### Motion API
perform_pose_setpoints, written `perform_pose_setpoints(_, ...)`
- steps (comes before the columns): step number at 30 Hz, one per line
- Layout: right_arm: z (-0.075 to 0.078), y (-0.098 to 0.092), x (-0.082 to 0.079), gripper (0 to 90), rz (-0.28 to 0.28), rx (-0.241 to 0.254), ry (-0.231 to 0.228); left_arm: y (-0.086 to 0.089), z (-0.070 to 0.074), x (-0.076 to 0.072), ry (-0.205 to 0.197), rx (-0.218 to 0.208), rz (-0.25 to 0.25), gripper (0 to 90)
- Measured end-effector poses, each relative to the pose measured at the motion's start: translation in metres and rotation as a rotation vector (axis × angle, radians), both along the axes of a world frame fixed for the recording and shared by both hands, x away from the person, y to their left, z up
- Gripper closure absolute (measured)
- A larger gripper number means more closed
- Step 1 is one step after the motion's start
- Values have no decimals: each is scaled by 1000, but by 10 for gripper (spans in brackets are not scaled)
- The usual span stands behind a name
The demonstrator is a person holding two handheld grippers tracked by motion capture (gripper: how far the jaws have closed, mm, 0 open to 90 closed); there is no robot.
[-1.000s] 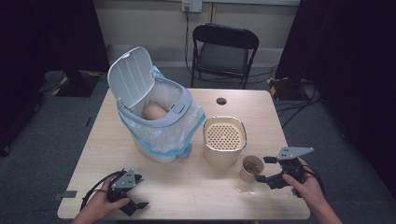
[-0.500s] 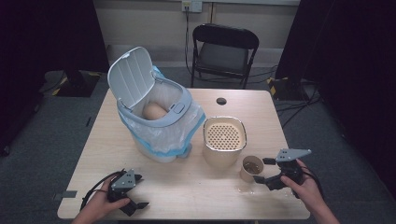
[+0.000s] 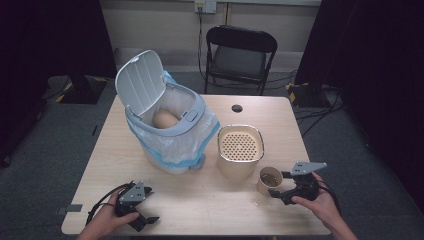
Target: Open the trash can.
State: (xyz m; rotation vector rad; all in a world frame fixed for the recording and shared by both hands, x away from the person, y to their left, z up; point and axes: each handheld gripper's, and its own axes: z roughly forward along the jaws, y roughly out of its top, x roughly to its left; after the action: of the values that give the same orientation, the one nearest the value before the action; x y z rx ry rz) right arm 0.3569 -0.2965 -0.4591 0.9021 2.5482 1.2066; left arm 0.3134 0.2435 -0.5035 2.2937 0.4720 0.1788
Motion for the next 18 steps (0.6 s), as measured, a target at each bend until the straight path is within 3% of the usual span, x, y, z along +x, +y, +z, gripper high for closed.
perform_pose_setpoints(15, -11, 8, 6, 161, 18, 10, -6, 0, 0, 0, 1, 1, 3, 0)
perform_pose_setpoints(18, -13, 8, 8, 169, 19, 30, -4, 0, 0, 0, 1, 1, 3, 0)
